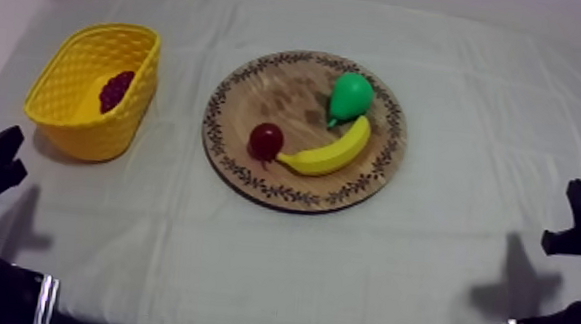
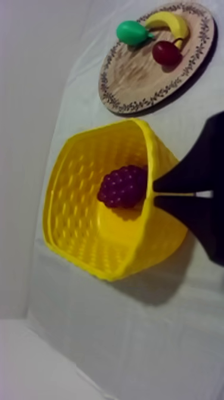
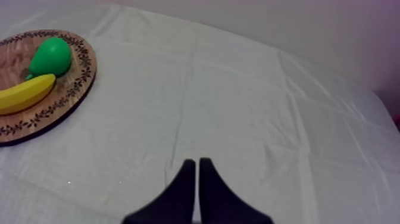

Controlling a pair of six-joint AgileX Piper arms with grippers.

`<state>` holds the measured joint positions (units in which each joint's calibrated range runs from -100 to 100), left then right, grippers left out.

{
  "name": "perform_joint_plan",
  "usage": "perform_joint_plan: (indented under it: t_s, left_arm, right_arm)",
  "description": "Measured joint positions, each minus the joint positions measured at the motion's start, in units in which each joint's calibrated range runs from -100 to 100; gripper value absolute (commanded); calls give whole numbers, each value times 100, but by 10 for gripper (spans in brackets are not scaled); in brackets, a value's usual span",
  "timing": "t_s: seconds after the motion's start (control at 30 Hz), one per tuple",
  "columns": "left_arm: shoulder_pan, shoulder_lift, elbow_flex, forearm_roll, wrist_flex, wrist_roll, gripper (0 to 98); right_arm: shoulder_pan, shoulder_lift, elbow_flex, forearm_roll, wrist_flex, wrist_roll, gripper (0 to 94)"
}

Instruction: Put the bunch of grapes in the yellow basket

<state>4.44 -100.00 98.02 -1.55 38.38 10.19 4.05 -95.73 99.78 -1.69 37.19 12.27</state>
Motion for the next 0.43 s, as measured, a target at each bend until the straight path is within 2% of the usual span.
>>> perform_joint_plan:
  t_s: [0.43]
  left_arm:
    - [-18, 0, 15, -18, -40, 25, 0]
  right_arm:
    - [0, 0, 0, 0, 0, 0, 5]
